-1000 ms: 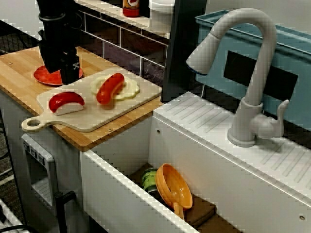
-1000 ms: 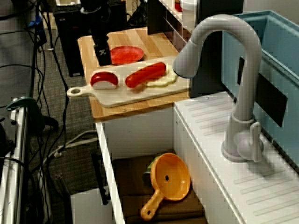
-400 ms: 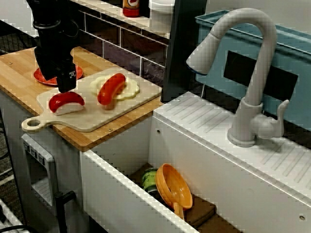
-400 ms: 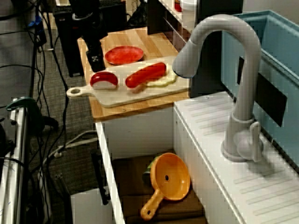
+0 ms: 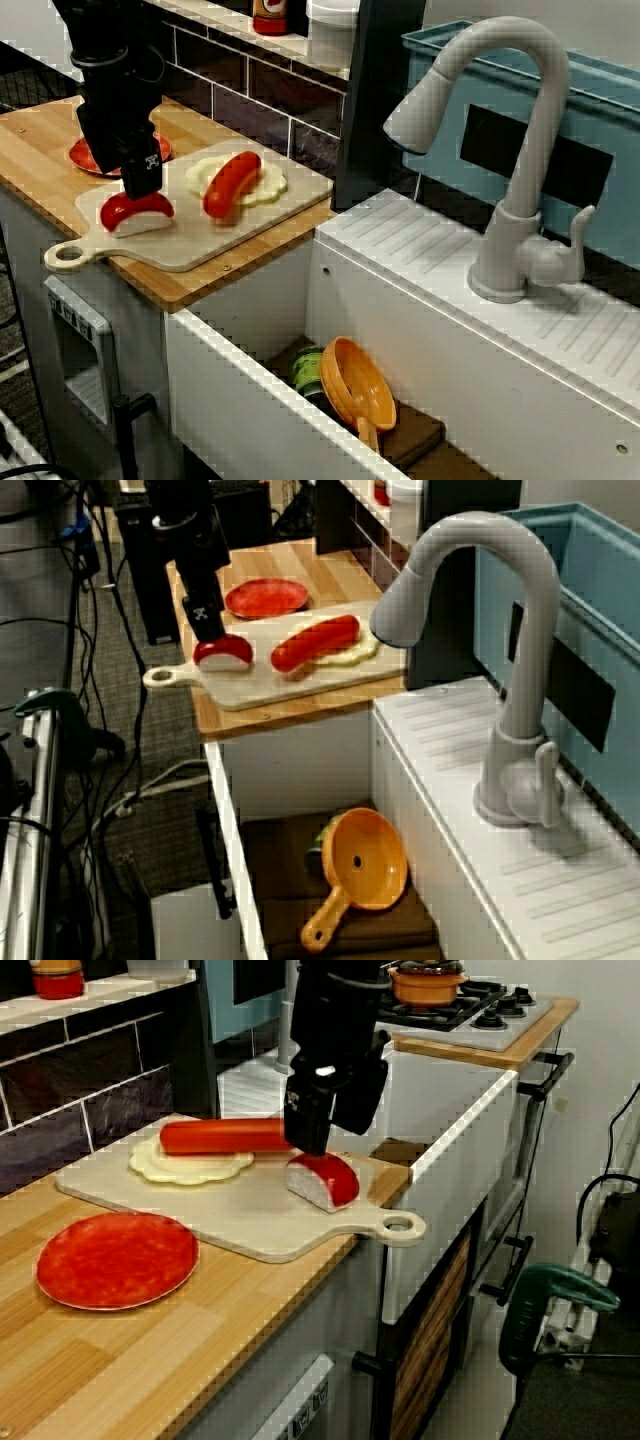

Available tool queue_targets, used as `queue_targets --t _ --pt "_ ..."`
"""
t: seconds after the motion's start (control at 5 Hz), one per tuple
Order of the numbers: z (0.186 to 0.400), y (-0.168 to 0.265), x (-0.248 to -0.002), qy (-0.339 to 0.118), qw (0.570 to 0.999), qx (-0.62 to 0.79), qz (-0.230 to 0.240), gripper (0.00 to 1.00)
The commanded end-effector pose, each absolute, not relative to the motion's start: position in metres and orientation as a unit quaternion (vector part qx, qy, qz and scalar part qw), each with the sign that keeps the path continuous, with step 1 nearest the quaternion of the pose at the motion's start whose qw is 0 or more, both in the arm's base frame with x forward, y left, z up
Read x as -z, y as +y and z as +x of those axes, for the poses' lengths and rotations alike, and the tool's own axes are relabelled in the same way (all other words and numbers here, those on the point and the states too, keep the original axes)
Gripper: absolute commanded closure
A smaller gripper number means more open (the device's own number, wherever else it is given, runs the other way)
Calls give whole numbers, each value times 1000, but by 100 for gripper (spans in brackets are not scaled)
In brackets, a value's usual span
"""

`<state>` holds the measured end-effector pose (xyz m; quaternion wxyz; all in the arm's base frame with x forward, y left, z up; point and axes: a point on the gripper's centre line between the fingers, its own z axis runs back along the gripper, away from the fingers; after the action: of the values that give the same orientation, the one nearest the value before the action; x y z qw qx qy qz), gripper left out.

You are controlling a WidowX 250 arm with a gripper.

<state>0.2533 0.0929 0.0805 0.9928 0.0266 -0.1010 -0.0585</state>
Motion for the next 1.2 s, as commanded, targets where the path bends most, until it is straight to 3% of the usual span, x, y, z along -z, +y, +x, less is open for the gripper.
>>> queue_targets --t 0.0,0.2,0.6,0.8,1.0 --pt "250 104 -80 -137 988 51 40 0" --pt "254 106 -64 -137 988 48 47 0" --pt "257 108 -58 -127 990 39 52 0" --pt "254 110 -57 -126 990 30 52 100" --pt "258 114 -59 -124 990 24 55 100"
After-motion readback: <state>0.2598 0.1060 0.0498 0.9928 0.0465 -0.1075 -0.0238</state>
